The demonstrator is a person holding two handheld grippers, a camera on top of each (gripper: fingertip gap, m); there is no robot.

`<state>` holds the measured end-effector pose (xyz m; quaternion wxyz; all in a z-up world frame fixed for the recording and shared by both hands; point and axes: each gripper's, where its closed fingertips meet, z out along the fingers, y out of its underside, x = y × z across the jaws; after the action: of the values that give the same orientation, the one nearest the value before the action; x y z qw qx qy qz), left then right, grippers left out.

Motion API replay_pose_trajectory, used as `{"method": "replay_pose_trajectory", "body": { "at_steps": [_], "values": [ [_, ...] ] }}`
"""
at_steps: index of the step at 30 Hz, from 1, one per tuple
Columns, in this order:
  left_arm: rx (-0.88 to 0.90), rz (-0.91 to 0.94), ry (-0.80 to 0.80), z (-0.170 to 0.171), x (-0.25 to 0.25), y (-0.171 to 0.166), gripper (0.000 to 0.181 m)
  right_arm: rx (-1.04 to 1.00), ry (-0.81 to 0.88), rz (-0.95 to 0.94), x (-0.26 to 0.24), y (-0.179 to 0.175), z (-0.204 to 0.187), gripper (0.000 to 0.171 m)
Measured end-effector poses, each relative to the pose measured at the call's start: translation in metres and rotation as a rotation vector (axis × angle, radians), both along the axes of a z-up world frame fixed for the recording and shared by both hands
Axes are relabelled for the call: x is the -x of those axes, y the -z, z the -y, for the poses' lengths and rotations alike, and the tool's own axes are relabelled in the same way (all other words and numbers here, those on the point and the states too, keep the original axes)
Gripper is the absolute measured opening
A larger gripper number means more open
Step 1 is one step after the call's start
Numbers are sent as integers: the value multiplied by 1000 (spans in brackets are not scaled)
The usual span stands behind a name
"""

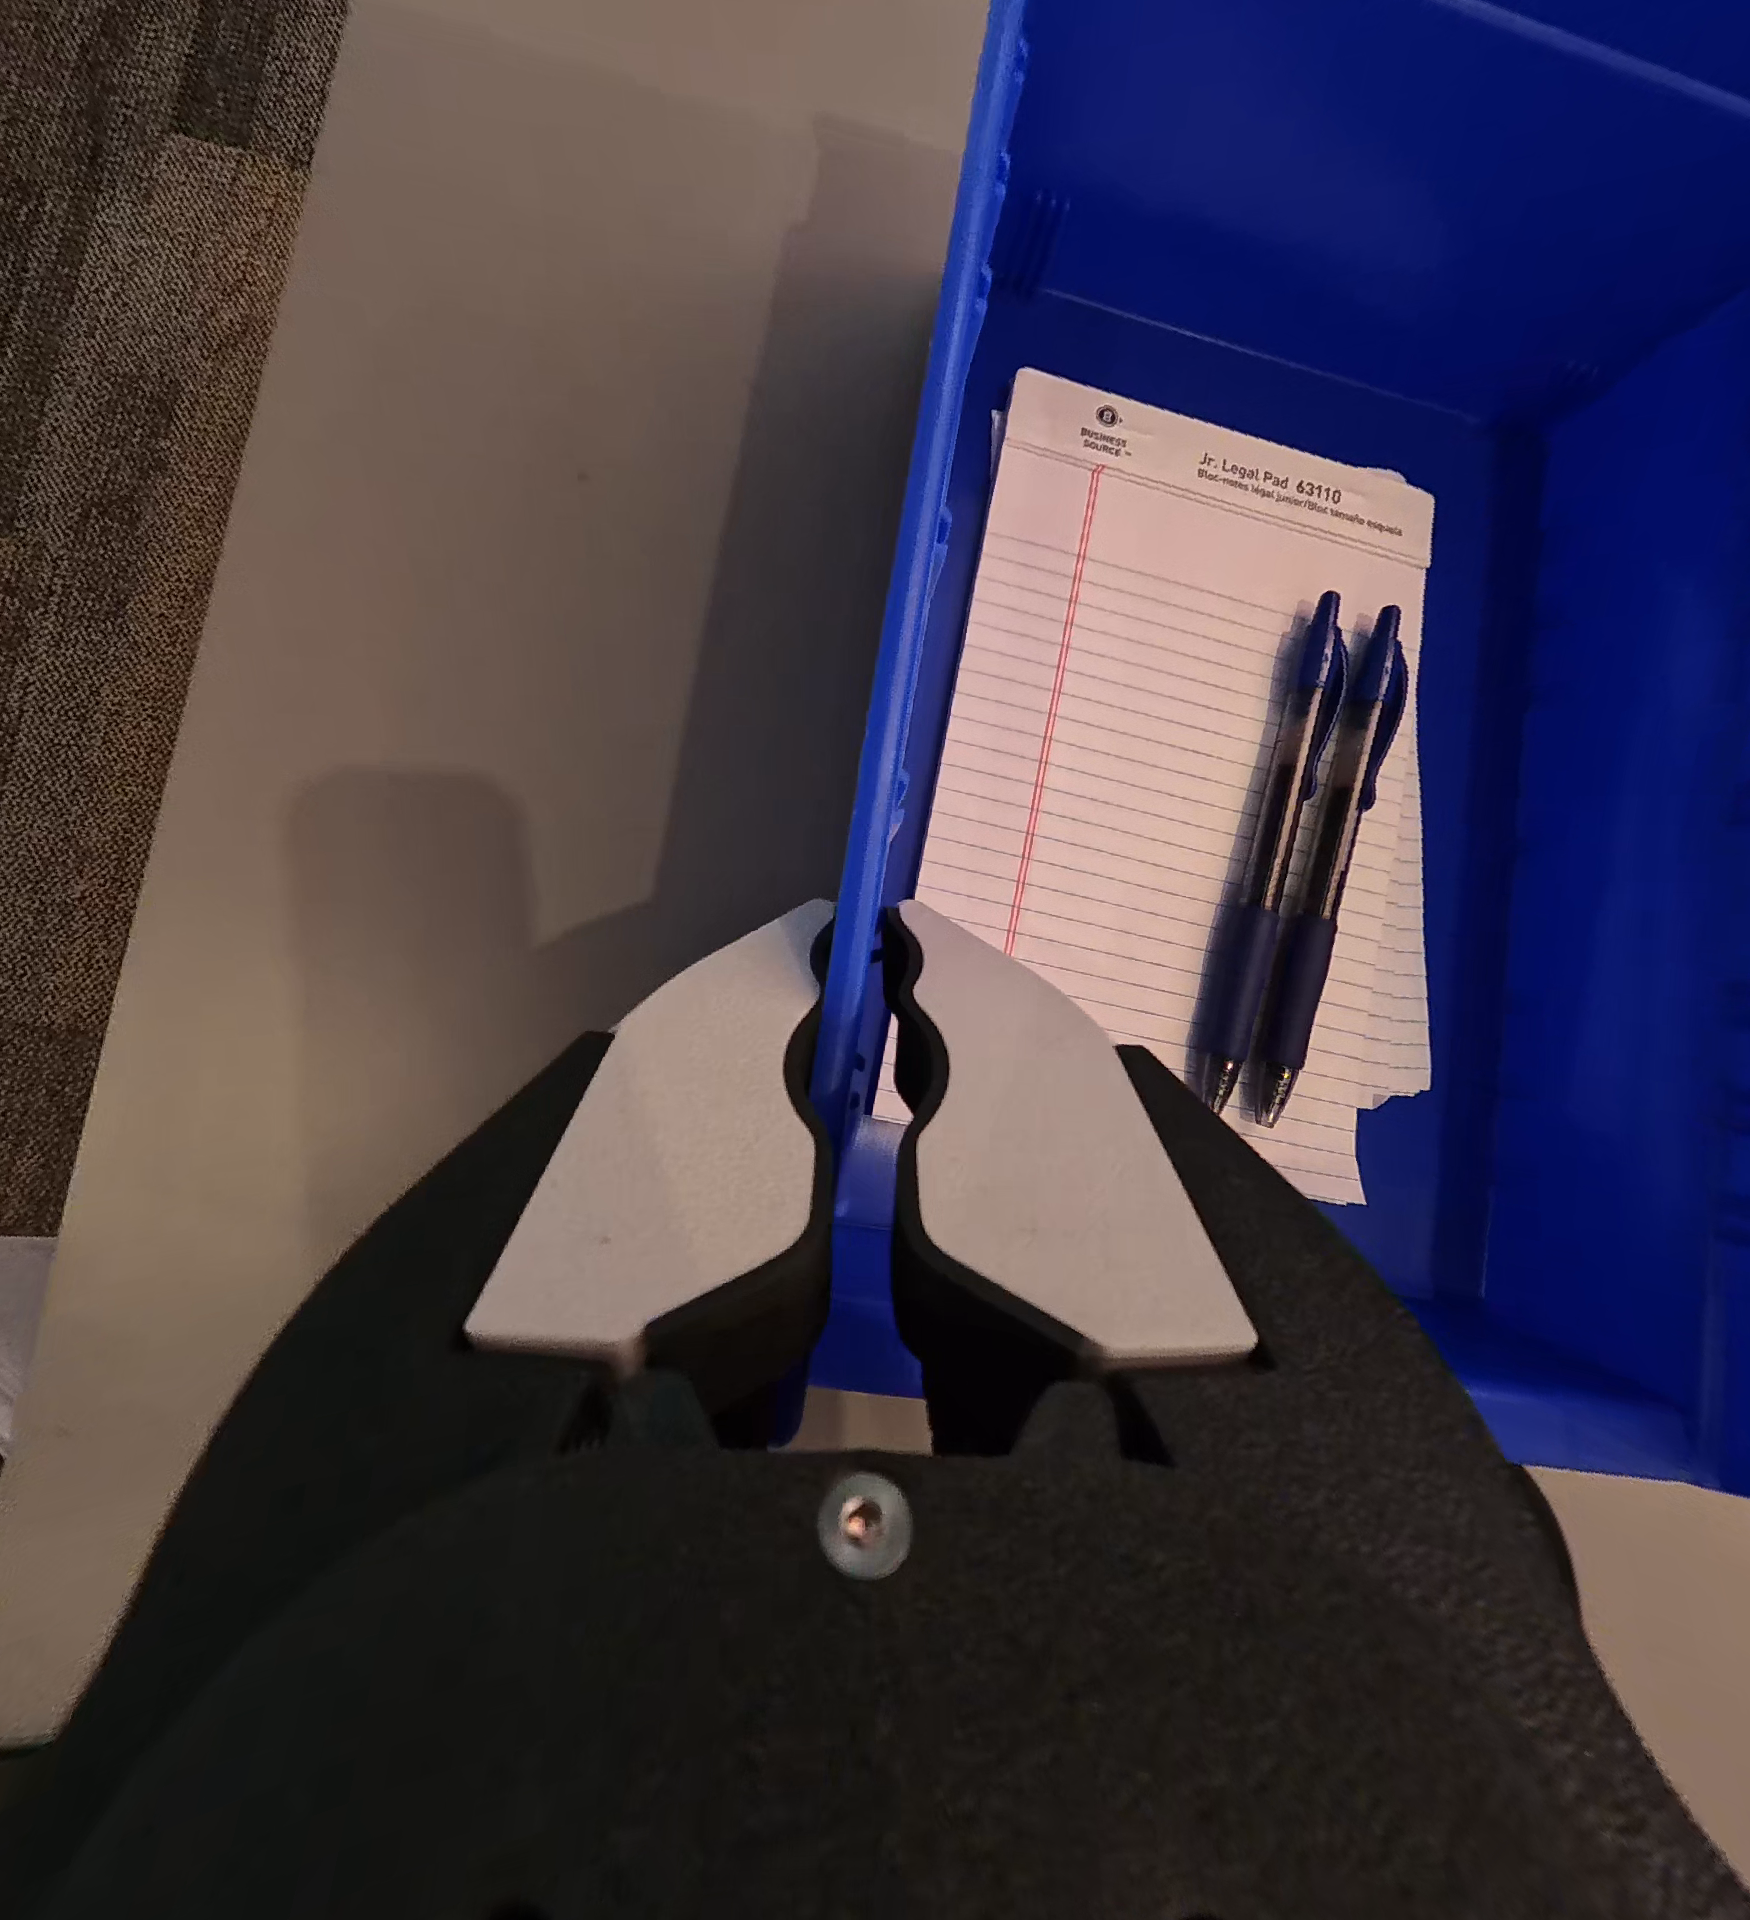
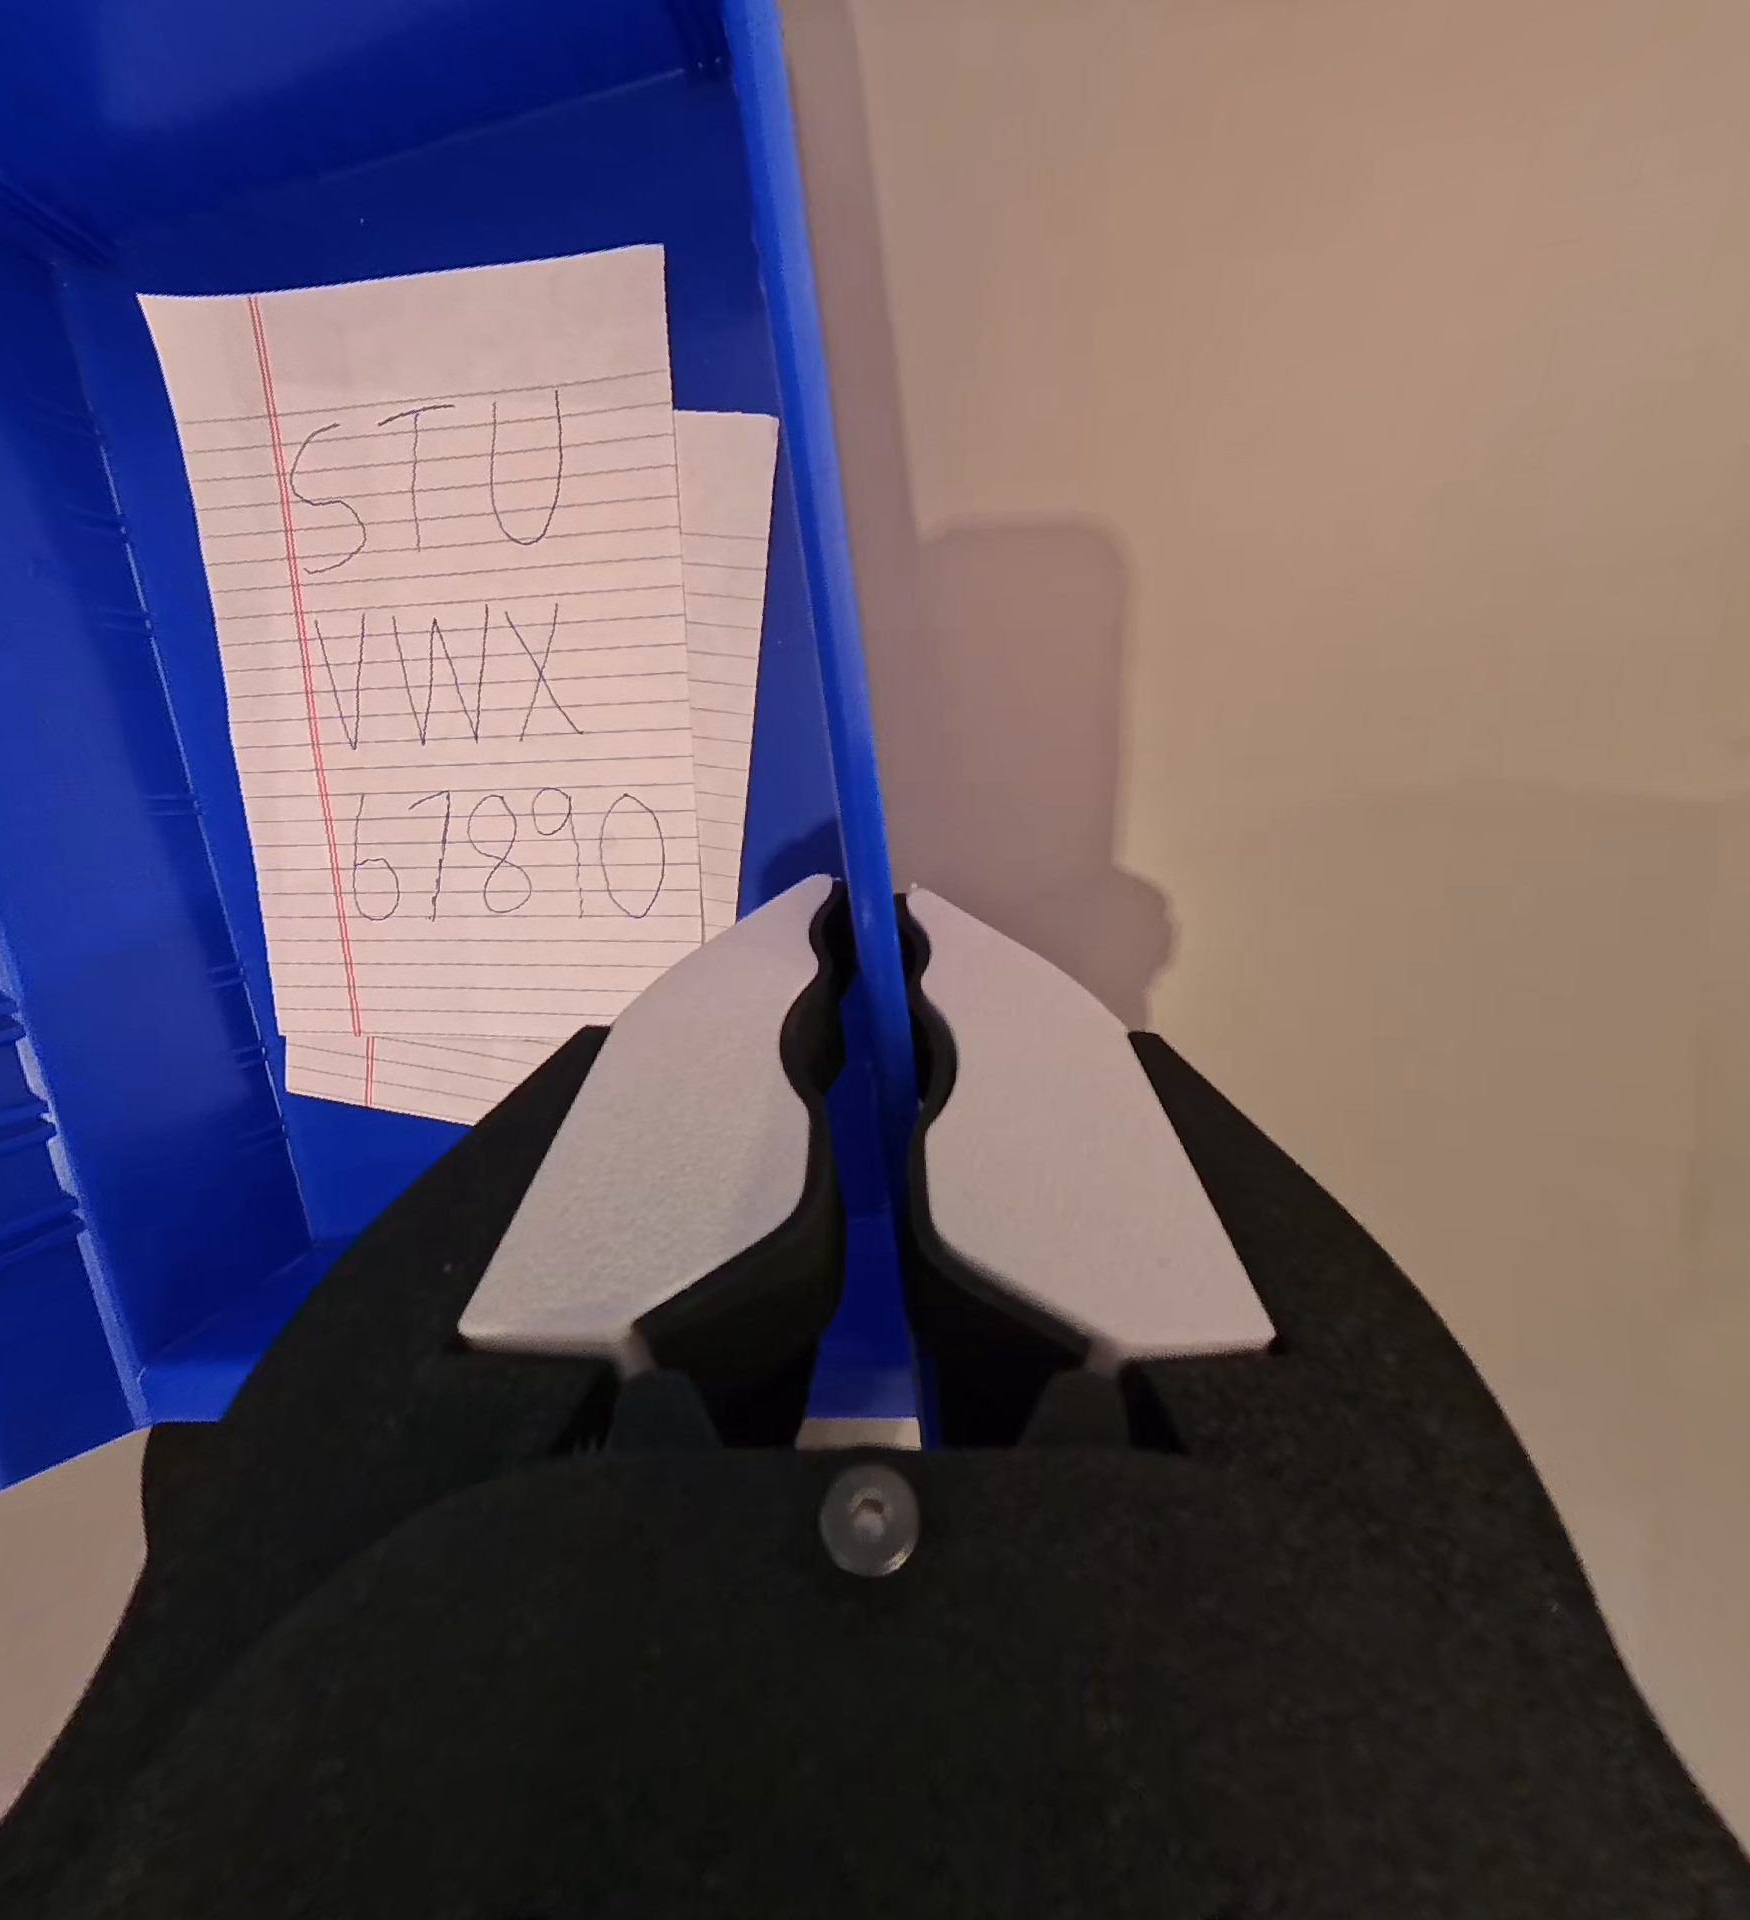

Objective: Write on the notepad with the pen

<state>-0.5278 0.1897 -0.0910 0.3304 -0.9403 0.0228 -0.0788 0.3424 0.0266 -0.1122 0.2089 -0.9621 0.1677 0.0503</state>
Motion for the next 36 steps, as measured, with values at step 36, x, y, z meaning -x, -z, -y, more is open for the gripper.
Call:
{"method": "replay_pose_trajectory", "body": {
  "at_steps": [36],
  "values": [
    [-369,-71,79,8,-31,-103,69,-489,-8,569,9,-136,-8,51]
  ]
}}
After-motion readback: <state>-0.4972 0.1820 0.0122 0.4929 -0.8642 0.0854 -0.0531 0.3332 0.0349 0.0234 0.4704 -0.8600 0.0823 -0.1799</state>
